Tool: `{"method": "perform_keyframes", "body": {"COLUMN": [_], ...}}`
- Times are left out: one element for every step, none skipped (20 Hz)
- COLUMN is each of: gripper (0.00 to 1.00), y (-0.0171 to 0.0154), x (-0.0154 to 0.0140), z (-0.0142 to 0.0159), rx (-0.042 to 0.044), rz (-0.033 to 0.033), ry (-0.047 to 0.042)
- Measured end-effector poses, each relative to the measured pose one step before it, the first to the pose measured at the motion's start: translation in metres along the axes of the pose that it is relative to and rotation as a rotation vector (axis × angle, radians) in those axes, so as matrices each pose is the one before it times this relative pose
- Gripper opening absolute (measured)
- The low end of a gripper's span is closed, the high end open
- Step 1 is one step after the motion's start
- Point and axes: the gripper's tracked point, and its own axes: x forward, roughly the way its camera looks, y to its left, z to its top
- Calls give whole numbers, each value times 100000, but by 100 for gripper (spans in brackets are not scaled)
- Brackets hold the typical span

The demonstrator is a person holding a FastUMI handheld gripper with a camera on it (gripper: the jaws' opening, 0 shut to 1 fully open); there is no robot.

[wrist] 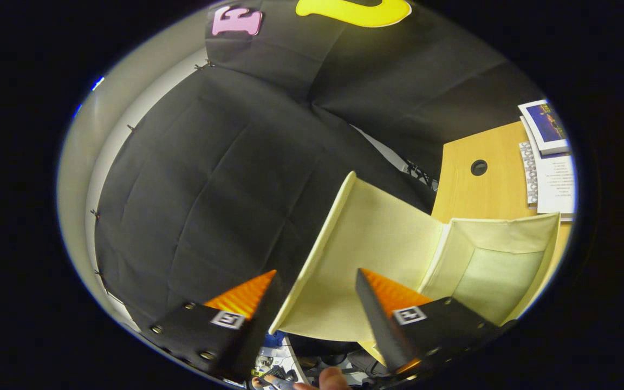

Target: Open the storage box then place both shoes into the box .Put the left shoe in first, then the right shoe, with the right side of both shoes facing outward in a uniform manner.

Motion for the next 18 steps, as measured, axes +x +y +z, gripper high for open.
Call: {"method": "perform_keyframes", "body": {"gripper": [97, 97, 96, 96, 96, 96, 97, 96, 96, 96, 96, 96, 96, 96, 96, 96, 96, 96], "y": [-267, 75, 143, -106, -110, -107, -224, -295, -452, -706, -459, -672, -604, -862, -648, -955, -960, -668], "x": [90, -405, -812, -665, -562, -759, -752, -908, -641, -1091, -1056, -1215, -1163, -1248, -1033, -1072, -1149, -839], "z": [117, 282, 153, 239, 277, 382, 99, 189, 234, 416, 309, 415, 160, 262, 59, 221, -10, -6], "rx": [-2101, -1052, -727, -1264, -1322, -1189, -1117, -1381, -1318, -1359, -1145, -1164, -1197, -1355, -1052, -918, -178, 730], "rz": [-1270, 23, -102, -459, -581, -682, -670, -1333, -1831, -1894, -1746, -1994, -1824, -2080, -1663, -2297, -2144, -1270], "ry": [-1022, -358, -320, -355, -895, -837, -628, -699, -865, -1651, -1615, -1693, -1624, -1697, -1385, -1218, -1092, -550]}}
